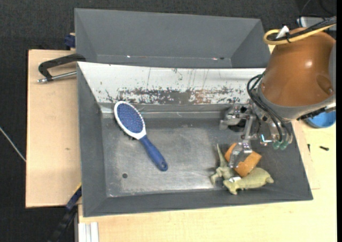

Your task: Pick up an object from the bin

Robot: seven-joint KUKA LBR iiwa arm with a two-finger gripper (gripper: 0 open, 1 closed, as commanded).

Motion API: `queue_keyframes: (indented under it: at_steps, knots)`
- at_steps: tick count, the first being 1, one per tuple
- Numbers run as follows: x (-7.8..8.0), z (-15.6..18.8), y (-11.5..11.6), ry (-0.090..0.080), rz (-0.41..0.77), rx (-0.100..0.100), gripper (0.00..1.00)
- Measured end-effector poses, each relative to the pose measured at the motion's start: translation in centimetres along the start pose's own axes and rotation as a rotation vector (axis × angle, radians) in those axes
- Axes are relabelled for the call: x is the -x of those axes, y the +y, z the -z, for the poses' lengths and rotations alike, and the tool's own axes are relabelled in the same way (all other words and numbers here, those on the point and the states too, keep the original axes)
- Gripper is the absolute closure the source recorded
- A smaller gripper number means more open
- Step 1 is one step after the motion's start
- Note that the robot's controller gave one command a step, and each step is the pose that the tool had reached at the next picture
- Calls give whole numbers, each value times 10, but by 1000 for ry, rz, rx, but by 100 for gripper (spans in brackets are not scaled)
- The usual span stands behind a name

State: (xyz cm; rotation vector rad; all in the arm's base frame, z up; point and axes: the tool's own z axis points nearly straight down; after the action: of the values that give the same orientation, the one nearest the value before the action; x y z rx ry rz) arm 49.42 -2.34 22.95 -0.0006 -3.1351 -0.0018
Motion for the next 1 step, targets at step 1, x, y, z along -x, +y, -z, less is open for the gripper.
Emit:
queue_keyframes:
  at_steps: [1]
  knots:
    - [5, -157, -41, -12, 227, -1, 0]
